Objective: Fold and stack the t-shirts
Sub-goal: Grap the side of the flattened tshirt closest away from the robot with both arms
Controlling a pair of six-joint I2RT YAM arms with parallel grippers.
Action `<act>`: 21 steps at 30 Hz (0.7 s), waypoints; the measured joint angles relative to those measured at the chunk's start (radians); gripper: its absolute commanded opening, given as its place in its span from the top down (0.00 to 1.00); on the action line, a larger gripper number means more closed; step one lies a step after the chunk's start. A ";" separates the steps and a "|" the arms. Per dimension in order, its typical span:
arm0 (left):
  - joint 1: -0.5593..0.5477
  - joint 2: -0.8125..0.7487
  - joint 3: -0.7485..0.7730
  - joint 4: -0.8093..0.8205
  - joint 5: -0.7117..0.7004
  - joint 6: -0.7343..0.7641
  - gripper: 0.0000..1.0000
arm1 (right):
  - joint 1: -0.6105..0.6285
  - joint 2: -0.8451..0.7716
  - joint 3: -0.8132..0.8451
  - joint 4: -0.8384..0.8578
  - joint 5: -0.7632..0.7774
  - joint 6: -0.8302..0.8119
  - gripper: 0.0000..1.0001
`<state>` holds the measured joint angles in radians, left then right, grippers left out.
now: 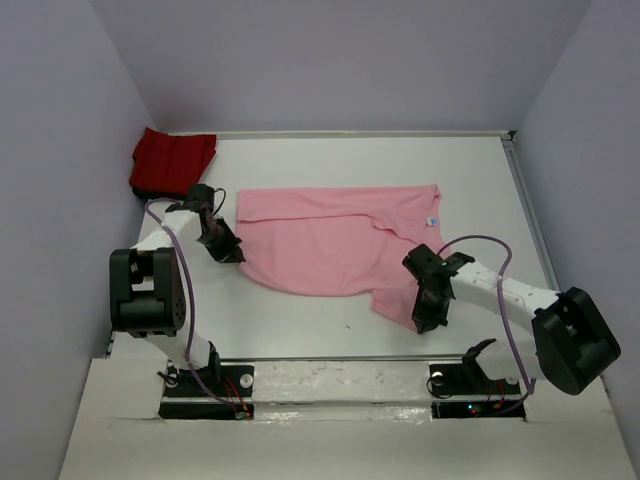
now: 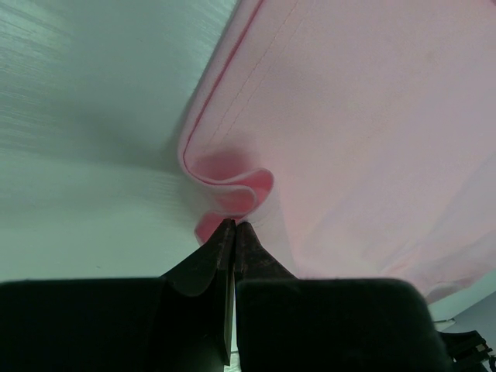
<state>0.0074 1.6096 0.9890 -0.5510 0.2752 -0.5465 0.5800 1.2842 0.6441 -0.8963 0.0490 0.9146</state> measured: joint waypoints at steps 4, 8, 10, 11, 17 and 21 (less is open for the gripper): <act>0.000 0.000 0.007 0.000 0.000 0.000 0.89 | 0.004 0.016 0.000 0.004 0.000 0.002 1.00; 0.000 0.000 0.007 0.000 0.000 0.000 0.89 | 0.004 0.016 0.000 0.005 0.000 0.002 1.00; 0.000 0.000 0.007 0.000 0.000 0.000 0.89 | 0.004 0.014 0.000 0.003 -0.001 0.003 1.00; 0.000 0.000 0.007 0.000 0.000 0.000 0.89 | 0.004 0.013 0.000 0.002 -0.001 0.003 1.00; 0.000 0.000 0.008 0.000 -0.001 -0.001 0.89 | 0.004 -0.037 0.027 -0.047 -0.002 0.005 1.00; 0.000 0.000 0.011 -0.003 -0.002 -0.001 0.89 | 0.004 -0.042 0.073 -0.067 -0.005 0.002 1.00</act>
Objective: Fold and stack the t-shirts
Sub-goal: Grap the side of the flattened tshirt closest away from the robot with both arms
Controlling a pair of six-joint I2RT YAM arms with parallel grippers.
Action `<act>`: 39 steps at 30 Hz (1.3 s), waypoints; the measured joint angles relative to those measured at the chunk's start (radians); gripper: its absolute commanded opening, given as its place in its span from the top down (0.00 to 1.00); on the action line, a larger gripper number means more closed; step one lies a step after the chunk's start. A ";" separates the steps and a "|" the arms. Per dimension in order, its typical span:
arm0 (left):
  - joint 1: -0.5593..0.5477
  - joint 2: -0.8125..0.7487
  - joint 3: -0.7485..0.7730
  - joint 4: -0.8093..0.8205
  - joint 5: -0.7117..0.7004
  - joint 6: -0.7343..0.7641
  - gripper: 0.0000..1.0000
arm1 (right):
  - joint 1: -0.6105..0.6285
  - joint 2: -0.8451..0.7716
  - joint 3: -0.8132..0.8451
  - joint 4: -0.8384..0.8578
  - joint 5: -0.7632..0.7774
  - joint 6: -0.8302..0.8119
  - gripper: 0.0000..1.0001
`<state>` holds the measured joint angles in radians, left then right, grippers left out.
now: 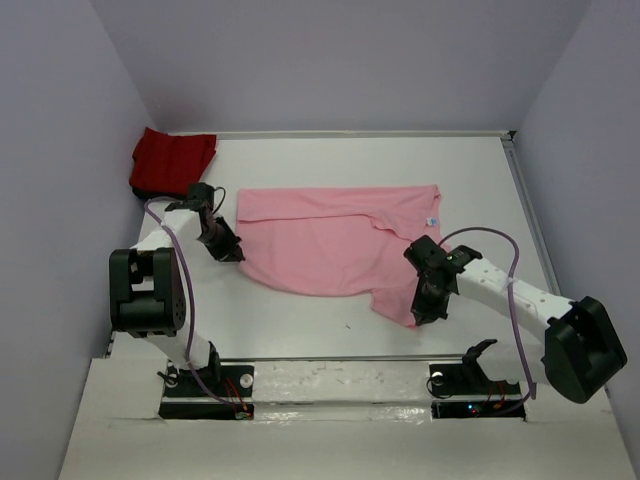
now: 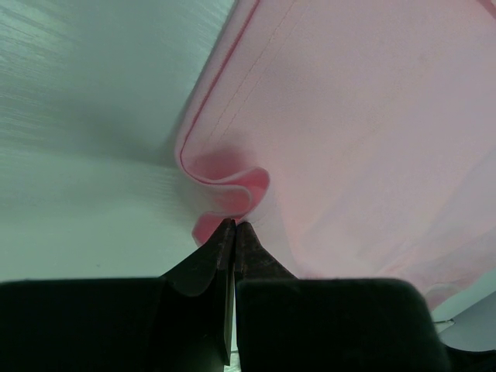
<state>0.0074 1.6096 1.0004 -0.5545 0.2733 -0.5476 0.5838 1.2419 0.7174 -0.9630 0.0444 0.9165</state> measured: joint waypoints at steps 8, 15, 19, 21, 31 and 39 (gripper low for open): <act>0.000 0.000 0.016 -0.016 -0.008 -0.003 0.89 | 0.000 0.002 0.068 -0.037 0.002 -0.021 1.00; 0.001 0.000 0.016 -0.026 -0.011 -0.010 1.00 | 0.000 0.043 0.146 -0.051 0.023 -0.056 1.00; 0.007 -0.002 0.016 -0.027 -0.005 -0.015 1.00 | 0.000 0.076 0.173 -0.048 0.034 -0.078 1.00; 0.008 -0.003 0.016 -0.030 -0.002 -0.017 1.00 | 0.000 0.088 0.177 -0.048 0.039 -0.087 1.00; 0.017 -0.036 0.016 -0.063 0.005 -0.022 1.00 | -0.060 0.128 0.230 -0.039 0.050 -0.152 1.00; 0.027 -0.071 0.023 -0.086 0.010 -0.030 1.00 | -0.160 0.190 0.317 -0.008 0.051 -0.242 1.00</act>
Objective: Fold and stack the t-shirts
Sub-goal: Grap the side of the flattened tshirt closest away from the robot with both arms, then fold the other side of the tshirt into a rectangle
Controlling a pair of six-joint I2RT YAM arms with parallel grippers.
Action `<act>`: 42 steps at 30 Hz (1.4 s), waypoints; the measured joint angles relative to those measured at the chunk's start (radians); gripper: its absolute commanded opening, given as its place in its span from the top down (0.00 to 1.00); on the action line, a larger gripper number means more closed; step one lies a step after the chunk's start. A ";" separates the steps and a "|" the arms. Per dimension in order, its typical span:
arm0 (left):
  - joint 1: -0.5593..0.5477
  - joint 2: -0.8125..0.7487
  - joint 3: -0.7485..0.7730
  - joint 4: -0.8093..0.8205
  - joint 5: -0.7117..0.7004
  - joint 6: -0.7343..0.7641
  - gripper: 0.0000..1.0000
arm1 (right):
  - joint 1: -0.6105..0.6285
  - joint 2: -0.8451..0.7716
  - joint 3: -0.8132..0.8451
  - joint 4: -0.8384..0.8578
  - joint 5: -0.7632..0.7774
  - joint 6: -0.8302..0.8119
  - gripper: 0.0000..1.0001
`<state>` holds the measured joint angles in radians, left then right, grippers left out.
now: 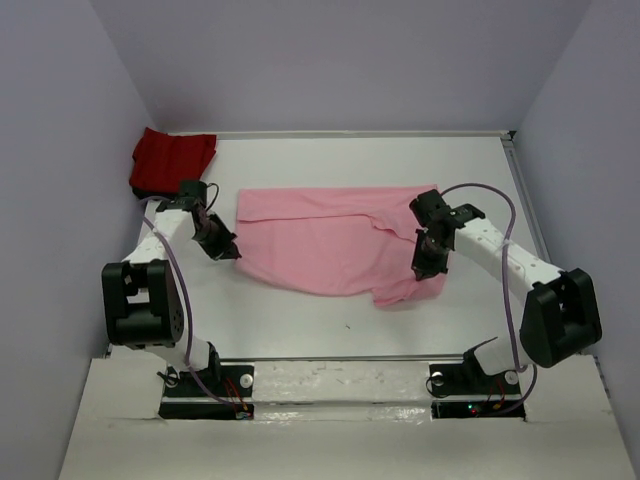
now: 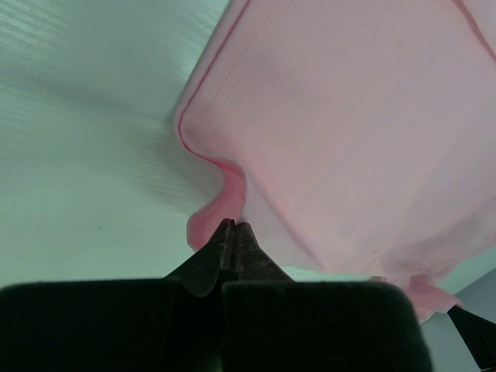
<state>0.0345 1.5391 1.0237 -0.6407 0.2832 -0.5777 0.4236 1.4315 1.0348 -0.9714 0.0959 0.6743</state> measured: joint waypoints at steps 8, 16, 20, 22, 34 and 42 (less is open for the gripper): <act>0.007 -0.055 0.023 -0.008 -0.002 -0.010 1.00 | -0.097 0.065 0.088 0.015 -0.010 -0.099 1.00; 0.046 -0.067 0.024 -0.010 -0.002 -0.024 1.00 | -0.198 0.116 0.180 0.027 -0.025 -0.175 1.00; 0.053 -0.067 0.024 -0.009 -0.002 -0.032 1.00 | -0.229 0.140 0.219 0.035 -0.030 -0.205 1.00; 0.055 -0.067 0.024 -0.008 -0.002 -0.034 1.00 | -0.239 0.149 0.233 0.038 -0.035 -0.214 1.00; 0.066 -0.052 0.040 0.007 0.004 -0.049 1.00 | -0.280 0.235 0.345 0.045 -0.063 -0.262 1.00; 0.080 -0.010 0.100 0.014 0.001 -0.049 1.00 | -0.290 0.307 0.447 0.047 -0.073 -0.283 1.00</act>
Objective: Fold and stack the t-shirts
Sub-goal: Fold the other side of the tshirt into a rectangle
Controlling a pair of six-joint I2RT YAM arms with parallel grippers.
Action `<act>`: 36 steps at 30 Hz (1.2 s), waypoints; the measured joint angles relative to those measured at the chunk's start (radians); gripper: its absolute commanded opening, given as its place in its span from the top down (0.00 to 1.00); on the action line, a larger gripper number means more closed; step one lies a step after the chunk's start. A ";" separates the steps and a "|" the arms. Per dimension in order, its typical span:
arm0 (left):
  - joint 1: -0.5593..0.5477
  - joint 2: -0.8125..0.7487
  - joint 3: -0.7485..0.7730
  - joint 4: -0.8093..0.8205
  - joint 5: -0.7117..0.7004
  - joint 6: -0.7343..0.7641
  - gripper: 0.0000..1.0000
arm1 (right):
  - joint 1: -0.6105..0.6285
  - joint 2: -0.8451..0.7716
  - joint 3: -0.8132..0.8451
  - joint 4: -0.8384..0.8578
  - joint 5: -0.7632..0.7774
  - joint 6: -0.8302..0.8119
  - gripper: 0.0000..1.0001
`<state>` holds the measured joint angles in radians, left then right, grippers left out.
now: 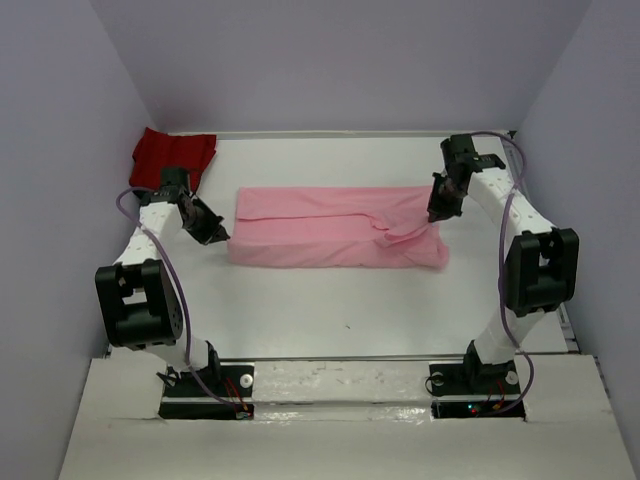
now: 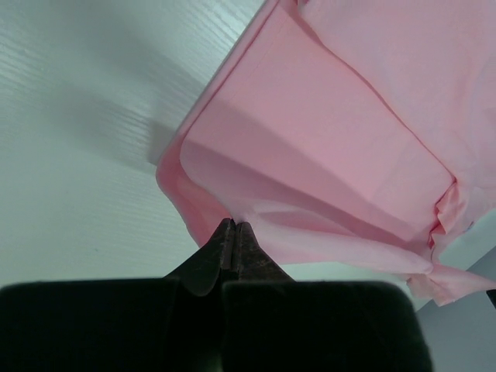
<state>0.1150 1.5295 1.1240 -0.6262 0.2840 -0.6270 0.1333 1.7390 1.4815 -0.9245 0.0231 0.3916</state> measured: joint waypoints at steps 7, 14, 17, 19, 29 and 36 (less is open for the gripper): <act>0.011 0.046 0.037 0.008 -0.002 0.000 1.00 | -0.011 0.051 0.066 -0.002 -0.006 -0.013 1.00; 0.011 0.075 0.061 0.013 -0.002 -0.002 1.00 | -0.015 0.092 0.145 -0.009 -0.008 -0.031 1.00; 0.011 0.093 0.085 0.014 -0.001 -0.002 1.00 | -0.015 0.106 0.169 -0.009 -0.008 -0.035 1.00; 0.011 0.112 0.107 0.015 -0.001 -0.002 1.00 | -0.015 0.116 0.180 -0.011 -0.008 -0.038 1.00; 0.011 0.181 0.170 0.017 -0.005 0.003 1.00 | -0.020 0.156 0.194 -0.009 -0.008 -0.049 1.00; 0.011 0.235 0.239 0.014 -0.013 0.012 1.00 | -0.024 0.206 0.249 -0.010 -0.007 -0.056 1.00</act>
<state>0.1265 1.7645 1.3632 -0.6121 0.2714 -0.6151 0.1097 1.9446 1.7302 -0.9344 0.0158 0.3351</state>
